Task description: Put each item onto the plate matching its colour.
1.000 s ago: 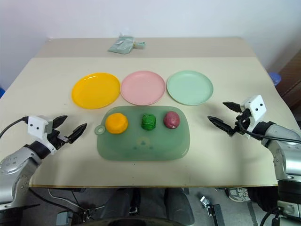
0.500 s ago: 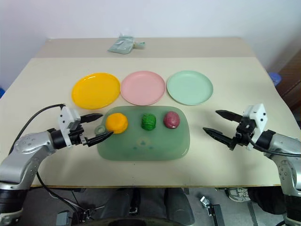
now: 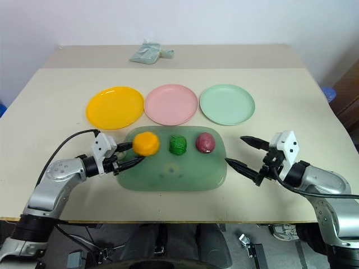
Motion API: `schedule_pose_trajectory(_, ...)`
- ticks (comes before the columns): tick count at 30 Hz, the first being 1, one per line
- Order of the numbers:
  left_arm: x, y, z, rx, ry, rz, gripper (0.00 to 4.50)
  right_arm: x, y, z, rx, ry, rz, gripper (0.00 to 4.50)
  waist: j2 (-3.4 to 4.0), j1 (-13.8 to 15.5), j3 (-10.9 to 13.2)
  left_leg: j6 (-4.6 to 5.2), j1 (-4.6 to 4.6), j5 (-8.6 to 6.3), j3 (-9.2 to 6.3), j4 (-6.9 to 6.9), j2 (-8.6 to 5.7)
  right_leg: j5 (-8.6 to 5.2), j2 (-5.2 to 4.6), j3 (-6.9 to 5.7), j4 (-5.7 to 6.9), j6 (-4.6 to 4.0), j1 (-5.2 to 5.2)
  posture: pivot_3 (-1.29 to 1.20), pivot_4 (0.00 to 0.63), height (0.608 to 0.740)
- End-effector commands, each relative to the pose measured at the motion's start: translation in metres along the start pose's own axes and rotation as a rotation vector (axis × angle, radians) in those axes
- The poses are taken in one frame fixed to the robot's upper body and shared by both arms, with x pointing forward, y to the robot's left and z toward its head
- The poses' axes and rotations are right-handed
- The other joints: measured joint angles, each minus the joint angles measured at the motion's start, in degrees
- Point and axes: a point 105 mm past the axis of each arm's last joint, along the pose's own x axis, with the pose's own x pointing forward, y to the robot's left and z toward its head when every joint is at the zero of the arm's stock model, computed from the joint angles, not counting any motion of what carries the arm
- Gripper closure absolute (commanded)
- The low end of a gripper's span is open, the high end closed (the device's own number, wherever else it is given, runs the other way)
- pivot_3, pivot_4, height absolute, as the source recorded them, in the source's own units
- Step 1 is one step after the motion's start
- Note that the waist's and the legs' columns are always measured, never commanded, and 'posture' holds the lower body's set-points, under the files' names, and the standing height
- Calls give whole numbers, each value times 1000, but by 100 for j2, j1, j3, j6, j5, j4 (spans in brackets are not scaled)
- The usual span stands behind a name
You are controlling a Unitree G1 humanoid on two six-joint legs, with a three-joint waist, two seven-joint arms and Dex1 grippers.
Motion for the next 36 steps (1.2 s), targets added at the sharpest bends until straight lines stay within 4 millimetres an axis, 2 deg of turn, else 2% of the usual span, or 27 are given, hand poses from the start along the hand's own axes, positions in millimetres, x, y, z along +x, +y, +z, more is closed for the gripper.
schedule_pose_trajectory(1,-3,13,19,17,-83,78,2250,2,3,10,-42,-16,8,0,0,-2,0,0,0,0,0,0,0,0,0,0,0,0,0,0,150,739)
schedule_pose_trajectory(6,-5,25,41,-52,-188,164,2250,4,0,10,-52,-16,3,0,-1,-7,0,0,0,0,0,0,0,0,1,0,1,1,0,0,150,739)
schedule_pose_trajectory(9,-6,18,41,-74,-168,116,2250,6,-1,10,-59,-15,2,0,0,-11,0,1,0,0,0,2,0,0,1,0,2,1,0,0,150,739)
schedule_pose_trajectory(13,-12,17,46,-102,-180,98,1097,8,-2,12,-67,-16,-3,0,-1,-12,0,0,0,0,0,2,0,0,2,-1,3,1,0,0,150,739)
schedule_pose_trajectory(14,-12,17,50,-107,-191,88,445,9,-2,13,-68,-17,-4,0,-1,-11,0,1,0,0,0,2,0,0,2,0,3,1,0,0,150,739)
schedule_pose_trajectory(15,-12,17,52,-110,-198,80,26,10,-1,13,-68,-17,-4,0,-1,-8,0,0,0,0,0,3,0,0,2,-1,3,1,0,0,150,739)
schedule_pose_trajectory(19,-1,8,57,-94,-176,14,26,13,0,16,-72,-29,-10,0,-1,4,0,0,0,0,-1,4,-2,0,2,-1,3,1,1,0,150,739)
schedule_pose_trajectory(22,14,7,54,-54,-128,-3,26,16,1,18,-75,-37,-12,0,-1,10,0,1,0,0,-1,4,-4,0,2,-1,3,1,1,0,150,739)
schedule_pose_trajectory(28,40,12,54,18,-92,-10,26,19,2,20,-77,-44,-20,0,-1,0,0,1,0,0,-2,5,-5,0,6,-1,4,1,0,0,150,739)
schedule_pose_trajectory(32,44,12,45,26,-58,-34,26,19,2,22,-86,-53,-39,0,-1,-10,0,1,0,0,-2,5,-5,0,7,-1,5,1,0,0,150,739)
schedule_pose_trajectory(36,44,14,45,20,-65,-30,1220,18,2,22,-89,-53,-46,0,-1,-7,0,1,0,0,-2,6,-4,0,7,-1,5,1,0,0,150,739)
